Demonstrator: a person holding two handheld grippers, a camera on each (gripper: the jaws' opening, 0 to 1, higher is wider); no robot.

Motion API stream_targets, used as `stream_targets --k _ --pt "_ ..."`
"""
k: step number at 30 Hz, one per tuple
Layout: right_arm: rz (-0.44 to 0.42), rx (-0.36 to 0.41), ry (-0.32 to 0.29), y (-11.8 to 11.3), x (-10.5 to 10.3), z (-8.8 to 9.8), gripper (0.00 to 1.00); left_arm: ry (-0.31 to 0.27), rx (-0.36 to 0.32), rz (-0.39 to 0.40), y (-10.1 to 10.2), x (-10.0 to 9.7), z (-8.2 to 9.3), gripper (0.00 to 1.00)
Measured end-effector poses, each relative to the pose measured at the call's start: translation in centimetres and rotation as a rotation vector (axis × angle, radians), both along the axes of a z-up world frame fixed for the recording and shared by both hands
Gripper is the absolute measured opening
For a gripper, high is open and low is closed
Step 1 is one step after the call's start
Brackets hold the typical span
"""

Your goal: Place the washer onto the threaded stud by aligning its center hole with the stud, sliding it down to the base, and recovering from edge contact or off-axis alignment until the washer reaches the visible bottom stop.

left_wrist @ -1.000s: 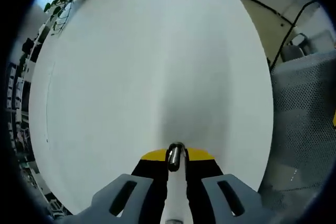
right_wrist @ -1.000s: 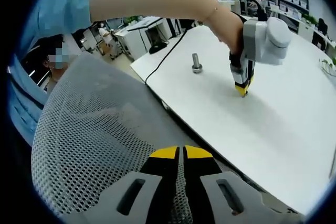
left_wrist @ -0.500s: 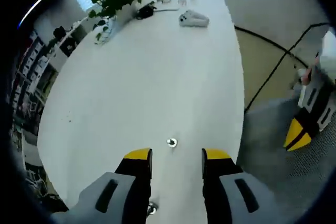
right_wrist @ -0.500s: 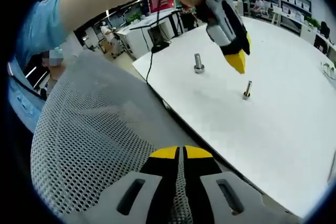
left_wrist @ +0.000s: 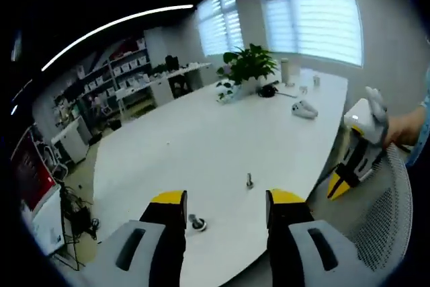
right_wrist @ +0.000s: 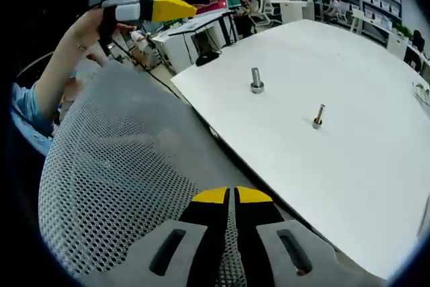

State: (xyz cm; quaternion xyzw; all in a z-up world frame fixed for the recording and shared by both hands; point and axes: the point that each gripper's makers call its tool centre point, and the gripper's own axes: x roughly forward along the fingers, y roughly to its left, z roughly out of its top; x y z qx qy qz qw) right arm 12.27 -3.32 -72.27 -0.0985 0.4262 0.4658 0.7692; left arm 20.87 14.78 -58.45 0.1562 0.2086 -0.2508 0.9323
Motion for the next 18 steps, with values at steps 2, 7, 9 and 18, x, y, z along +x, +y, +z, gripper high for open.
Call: stream_targets --k 2,7,9,18 --pt "-0.002 0.002 -0.002 0.0 0.0 0.0 0.06 -0.033 -0.008 0.073 2.5 -0.5 0.0 0.55" --pt "-0.02 0.009 -0.008 0.0 0.2 0.2 0.06 -0.082 -0.149 0.218 7.6 -2.1 -0.4 0.73" --pt "-0.051 0.011 0.004 -0.2 0.3 0.1 0.07 -0.042 -0.194 0.244 9.0 -2.9 -1.8 0.71" --pt "-0.114 -0.006 0.022 -0.9 0.7 -0.2 0.08 0.121 -0.32 0.185 6.7 -4.7 -7.0 0.66"
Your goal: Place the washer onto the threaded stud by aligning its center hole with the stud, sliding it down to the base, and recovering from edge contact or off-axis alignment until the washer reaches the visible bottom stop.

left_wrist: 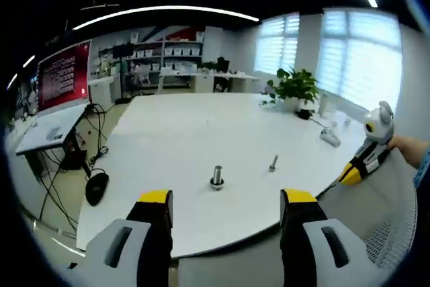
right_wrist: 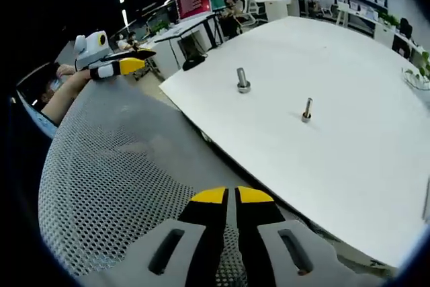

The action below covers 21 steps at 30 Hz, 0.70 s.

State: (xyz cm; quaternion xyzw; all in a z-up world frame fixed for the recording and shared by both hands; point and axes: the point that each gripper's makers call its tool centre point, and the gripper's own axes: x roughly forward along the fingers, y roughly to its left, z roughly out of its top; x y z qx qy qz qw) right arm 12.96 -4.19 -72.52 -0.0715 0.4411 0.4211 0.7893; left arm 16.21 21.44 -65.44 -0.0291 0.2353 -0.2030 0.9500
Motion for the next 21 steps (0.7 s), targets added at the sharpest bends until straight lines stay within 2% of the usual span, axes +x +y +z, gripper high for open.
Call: stream_targets --k 1,4,6,10,15,21 --pt "-0.009 -0.001 0.001 -0.1 0.1 0.0 0.08 0.003 -0.057 0.019 -0.4 0.2 0.2 0.67" --pt "-0.042 0.001 0.004 -0.3 0.4 0.0 0.08 0.032 0.041 0.018 0.4 0.3 -0.7 0.64" --pt "-0.049 -0.001 0.004 -0.4 0.4 0.0 0.08 0.051 0.022 0.027 0.3 0.4 -0.8 0.63" --pt "-0.065 -0.012 0.008 -0.6 0.5 -0.2 0.08 0.037 -0.007 0.067 0.8 0.4 -0.5 0.62" --pt "-0.1 -0.001 0.008 -0.8 0.6 -0.1 0.08 -0.033 -0.052 0.102 1.1 0.7 0.6 0.62" --pt "-0.144 0.009 -0.003 -1.1 1.0 0.0 0.12 -0.04 -0.058 0.092 0.9 0.6 0.8 0.62"
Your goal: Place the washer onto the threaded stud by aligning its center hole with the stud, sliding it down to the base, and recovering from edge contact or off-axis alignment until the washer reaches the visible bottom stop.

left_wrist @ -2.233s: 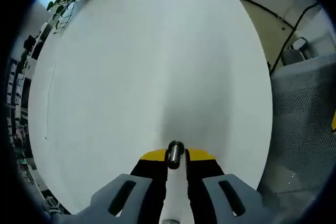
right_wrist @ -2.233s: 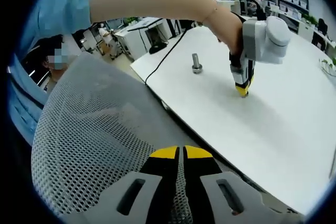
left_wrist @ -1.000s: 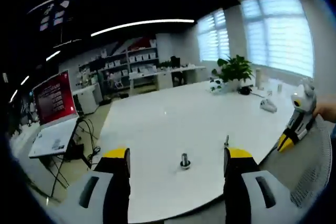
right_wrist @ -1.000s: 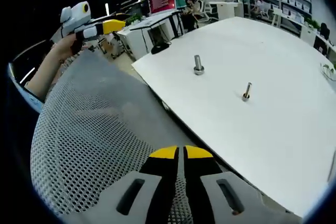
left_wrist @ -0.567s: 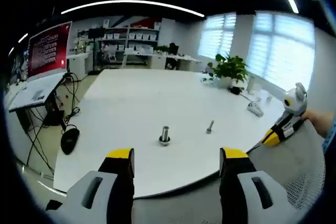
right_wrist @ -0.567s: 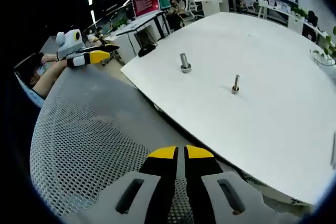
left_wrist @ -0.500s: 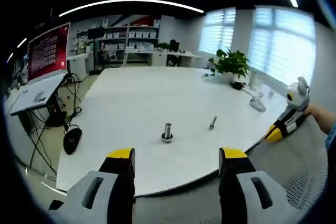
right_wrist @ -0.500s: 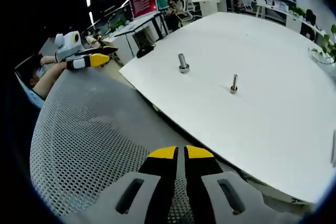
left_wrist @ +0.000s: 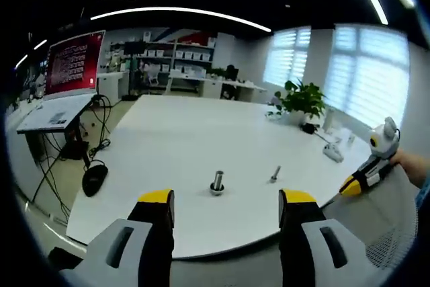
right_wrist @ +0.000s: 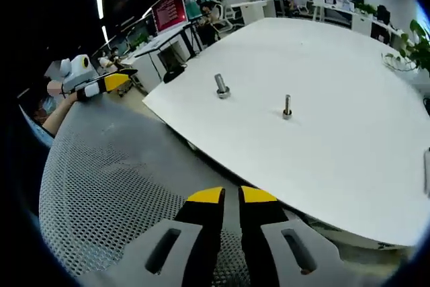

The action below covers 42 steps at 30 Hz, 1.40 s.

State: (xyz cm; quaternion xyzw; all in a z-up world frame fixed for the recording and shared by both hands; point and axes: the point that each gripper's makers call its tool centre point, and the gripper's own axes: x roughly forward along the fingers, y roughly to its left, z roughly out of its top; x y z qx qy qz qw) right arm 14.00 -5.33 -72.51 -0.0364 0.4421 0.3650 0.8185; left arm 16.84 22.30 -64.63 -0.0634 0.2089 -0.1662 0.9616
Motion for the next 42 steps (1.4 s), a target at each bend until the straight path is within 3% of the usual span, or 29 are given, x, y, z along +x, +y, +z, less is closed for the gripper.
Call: stream_targets --k 16,42 --pt "-0.038 0.009 -0.002 -0.33 0.11 0.05 0.12 0.012 0.005 -0.007 -0.4 -0.38 0.05 0.64" --pt "-0.027 -0.017 0.004 -0.43 0.08 -0.16 0.12 0.025 0.001 -0.012 -0.01 -0.21 -0.44 0.64"
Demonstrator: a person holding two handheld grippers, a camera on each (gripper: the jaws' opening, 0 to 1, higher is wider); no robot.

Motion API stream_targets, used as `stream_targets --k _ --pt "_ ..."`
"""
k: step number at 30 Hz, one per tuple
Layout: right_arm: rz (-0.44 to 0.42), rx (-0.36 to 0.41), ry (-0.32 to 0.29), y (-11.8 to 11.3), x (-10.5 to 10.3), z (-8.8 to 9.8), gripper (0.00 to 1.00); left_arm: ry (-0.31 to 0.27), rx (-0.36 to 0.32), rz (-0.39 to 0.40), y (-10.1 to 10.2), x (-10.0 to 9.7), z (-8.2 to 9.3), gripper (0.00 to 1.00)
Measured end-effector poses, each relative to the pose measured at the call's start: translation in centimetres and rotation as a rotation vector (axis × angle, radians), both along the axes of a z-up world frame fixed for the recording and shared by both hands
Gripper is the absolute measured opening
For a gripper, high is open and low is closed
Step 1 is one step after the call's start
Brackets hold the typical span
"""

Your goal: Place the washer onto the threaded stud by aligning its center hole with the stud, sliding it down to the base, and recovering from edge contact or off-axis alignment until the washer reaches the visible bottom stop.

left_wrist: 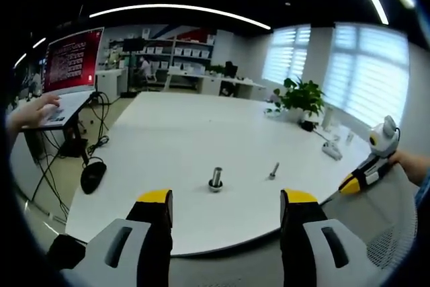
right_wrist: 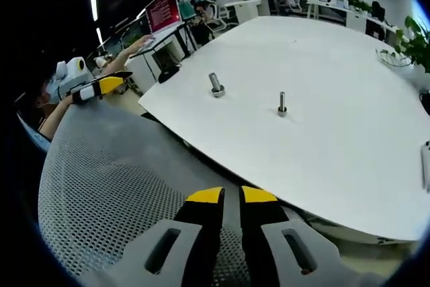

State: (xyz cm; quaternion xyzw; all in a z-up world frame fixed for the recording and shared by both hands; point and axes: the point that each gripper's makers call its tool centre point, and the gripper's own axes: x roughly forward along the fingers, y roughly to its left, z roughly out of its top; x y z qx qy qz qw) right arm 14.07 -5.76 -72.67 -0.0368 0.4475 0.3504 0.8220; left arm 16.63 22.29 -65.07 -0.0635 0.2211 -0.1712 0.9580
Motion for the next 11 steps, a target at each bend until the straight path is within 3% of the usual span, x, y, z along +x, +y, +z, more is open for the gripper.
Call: stream_targets --k 11 --pt "-0.003 0.003 0.004 0.01 -0.08 0.02 0.12 0.007 0.003 -0.003 0.31 0.15 -0.31 0.63"
